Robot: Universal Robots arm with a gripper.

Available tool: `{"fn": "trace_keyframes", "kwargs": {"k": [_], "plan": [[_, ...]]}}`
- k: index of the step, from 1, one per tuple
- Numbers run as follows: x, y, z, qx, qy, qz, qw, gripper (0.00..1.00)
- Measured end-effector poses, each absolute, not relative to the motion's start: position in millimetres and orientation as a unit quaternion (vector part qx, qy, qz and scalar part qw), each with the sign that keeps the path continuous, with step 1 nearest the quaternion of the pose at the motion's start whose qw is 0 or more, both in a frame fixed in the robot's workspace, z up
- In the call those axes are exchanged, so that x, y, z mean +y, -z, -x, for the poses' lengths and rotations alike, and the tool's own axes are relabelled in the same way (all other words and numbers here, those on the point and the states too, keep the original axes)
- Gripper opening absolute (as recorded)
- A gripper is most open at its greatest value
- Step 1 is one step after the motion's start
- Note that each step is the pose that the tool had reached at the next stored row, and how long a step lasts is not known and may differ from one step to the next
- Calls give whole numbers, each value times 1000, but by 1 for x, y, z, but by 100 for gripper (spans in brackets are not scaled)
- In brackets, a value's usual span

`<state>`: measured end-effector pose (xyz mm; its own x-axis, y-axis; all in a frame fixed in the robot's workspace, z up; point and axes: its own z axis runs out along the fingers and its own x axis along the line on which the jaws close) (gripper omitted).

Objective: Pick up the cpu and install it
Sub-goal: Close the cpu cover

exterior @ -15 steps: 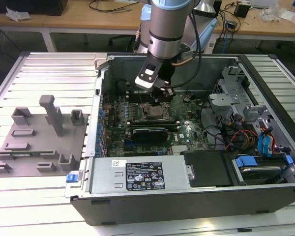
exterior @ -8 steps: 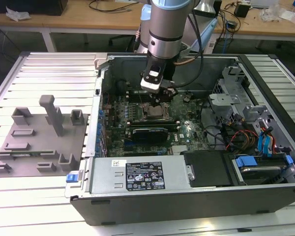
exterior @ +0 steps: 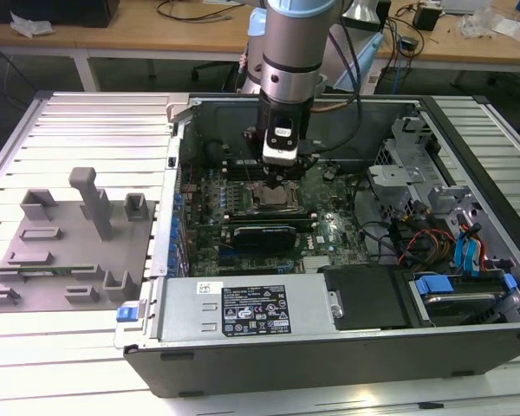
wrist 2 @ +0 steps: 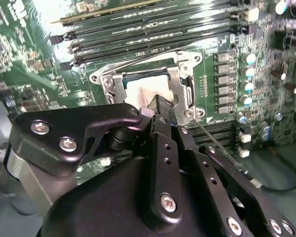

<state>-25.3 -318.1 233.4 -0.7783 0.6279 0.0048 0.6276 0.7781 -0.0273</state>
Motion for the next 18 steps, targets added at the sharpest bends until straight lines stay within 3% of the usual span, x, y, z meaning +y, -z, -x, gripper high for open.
{"fn": "trace_keyframes", "kwargs": {"k": [18], "plan": [[-318, -231, 25, -993, -13, 114, 4, 11]]}}
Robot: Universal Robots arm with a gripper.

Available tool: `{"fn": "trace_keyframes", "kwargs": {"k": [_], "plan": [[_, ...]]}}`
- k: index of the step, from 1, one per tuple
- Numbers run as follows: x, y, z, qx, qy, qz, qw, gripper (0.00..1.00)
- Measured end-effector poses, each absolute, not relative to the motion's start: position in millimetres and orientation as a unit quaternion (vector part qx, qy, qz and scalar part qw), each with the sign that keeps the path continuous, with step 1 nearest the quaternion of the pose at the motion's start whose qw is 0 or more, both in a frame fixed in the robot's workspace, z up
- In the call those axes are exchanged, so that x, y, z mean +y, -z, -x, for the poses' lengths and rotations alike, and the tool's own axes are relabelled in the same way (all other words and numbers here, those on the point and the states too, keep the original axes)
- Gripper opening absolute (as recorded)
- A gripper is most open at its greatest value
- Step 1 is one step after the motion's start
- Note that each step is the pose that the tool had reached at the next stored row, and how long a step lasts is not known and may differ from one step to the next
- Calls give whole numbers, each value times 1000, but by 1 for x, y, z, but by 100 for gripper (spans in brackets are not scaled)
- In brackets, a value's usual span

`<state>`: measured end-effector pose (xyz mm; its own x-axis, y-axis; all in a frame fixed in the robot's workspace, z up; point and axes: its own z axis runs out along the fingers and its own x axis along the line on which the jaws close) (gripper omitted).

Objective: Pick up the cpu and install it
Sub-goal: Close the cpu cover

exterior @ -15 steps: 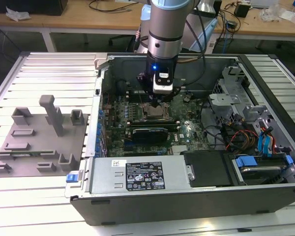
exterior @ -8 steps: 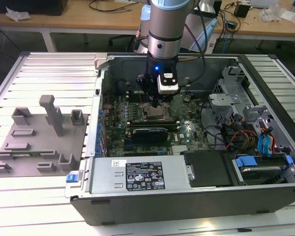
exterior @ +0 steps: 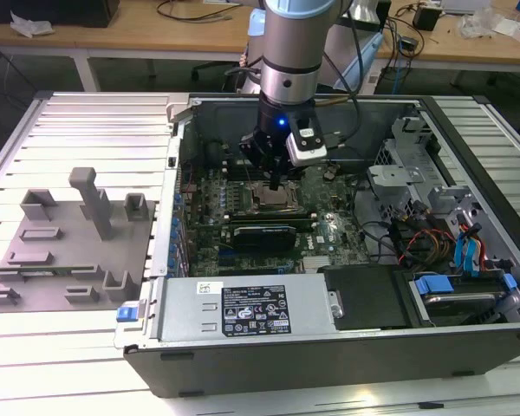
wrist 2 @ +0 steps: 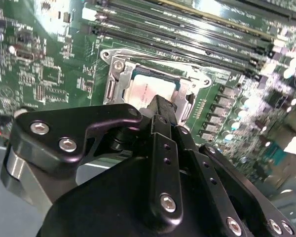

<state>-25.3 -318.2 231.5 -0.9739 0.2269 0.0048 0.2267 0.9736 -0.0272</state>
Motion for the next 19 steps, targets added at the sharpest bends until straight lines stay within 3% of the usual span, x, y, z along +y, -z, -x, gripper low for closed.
{"fn": "trace_keyframes", "kwargs": {"k": [17, 19], "plan": [[-318, -228, 25, -999, -17, -38, 2, 11], [-318, -226, 26, -999, -17, -38, -3, 11]]}}
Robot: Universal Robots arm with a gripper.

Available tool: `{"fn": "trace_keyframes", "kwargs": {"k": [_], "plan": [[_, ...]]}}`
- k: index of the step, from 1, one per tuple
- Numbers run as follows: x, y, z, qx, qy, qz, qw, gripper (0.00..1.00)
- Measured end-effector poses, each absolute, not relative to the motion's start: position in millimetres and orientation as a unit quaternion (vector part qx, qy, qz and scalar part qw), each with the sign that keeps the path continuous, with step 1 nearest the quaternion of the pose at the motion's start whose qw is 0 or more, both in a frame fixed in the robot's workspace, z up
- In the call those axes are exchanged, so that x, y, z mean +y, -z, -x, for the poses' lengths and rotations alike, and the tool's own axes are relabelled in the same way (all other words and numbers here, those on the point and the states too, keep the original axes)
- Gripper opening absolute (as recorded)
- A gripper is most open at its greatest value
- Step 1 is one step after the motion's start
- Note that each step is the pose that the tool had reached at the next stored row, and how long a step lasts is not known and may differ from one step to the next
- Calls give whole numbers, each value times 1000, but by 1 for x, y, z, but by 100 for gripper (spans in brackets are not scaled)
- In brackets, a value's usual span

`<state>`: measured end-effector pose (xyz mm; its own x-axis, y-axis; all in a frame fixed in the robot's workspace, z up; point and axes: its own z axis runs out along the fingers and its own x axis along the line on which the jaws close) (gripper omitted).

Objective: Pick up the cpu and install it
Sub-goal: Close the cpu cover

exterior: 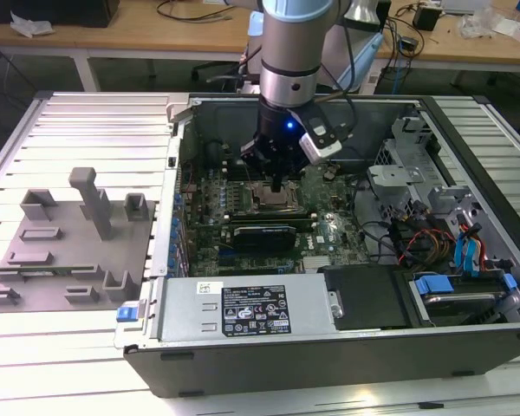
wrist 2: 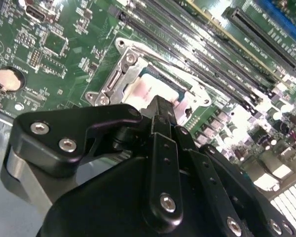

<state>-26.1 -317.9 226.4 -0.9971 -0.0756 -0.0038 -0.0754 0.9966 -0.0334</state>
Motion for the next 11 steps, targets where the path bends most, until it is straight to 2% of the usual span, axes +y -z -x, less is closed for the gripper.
{"fn": "trace_keyframes", "kwargs": {"k": [5, 11], "plan": [[-318, -223, 33, 999, 17, 38, 16, 11], [-318, -219, 56, 999, 17, 38, 23, 11]]}}
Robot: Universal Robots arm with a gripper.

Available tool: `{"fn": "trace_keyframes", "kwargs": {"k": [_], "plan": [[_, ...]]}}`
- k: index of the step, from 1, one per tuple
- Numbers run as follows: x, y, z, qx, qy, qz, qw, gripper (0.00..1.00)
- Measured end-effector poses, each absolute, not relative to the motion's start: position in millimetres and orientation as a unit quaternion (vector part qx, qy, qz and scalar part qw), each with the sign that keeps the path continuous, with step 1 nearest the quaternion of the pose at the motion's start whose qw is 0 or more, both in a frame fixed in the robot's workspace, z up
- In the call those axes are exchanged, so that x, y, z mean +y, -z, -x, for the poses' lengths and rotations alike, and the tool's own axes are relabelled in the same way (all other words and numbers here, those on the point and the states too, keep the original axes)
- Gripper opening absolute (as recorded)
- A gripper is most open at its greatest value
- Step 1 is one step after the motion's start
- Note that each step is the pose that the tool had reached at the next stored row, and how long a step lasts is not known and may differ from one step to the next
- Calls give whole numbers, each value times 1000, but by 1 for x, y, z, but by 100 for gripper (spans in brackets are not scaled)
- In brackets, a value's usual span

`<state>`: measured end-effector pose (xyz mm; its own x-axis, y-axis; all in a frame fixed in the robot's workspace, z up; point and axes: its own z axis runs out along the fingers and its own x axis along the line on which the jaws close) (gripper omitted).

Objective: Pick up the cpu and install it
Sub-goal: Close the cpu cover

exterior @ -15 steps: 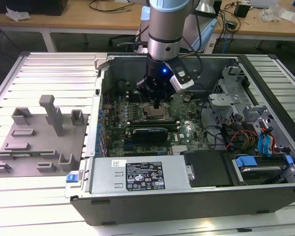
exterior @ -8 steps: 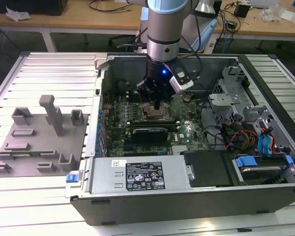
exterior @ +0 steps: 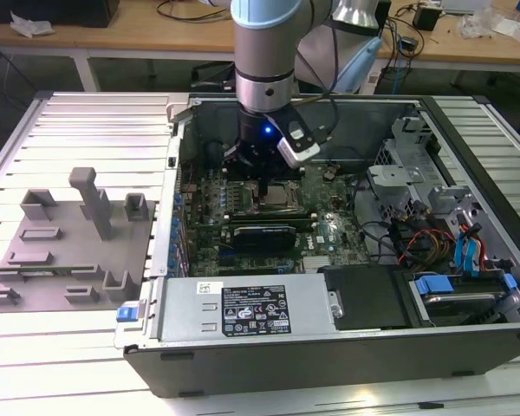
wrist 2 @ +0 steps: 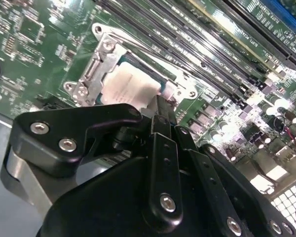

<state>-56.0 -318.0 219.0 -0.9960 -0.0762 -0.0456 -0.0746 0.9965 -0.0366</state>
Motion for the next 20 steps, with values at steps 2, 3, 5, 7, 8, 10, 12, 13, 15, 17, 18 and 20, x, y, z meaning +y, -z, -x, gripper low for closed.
{"fn": "trace_keyframes", "kwargs": {"k": [2, 3, 5, 7, 8, 10, 12, 13, 15, 17, 18, 20], "plan": [[-318, -215, 57, 999, 17, 38, 24, 11], [-318, -215, 57, 999, 18, 38, 23, 11], [-318, -214, 57, 999, 17, 38, 24, 11], [-318, -211, 57, 999, 17, 38, 24, 11], [-318, -208, 57, 999, 17, 38, 24, 11], [-318, -206, 57, 999, 17, 38, 24, 11], [-318, -205, 57, 999, 17, 38, 24, 11], [-318, -204, 57, 999, 17, 38, 23, 11], [-318, -204, 57, 999, 18, 38, 23, 11], [-318, -204, 57, 999, 17, 38, 23, 11], [-318, -204, 57, 999, 17, 38, 24, 11], [-318, -204, 58, 999, 17, 38, 24, 11]]}}
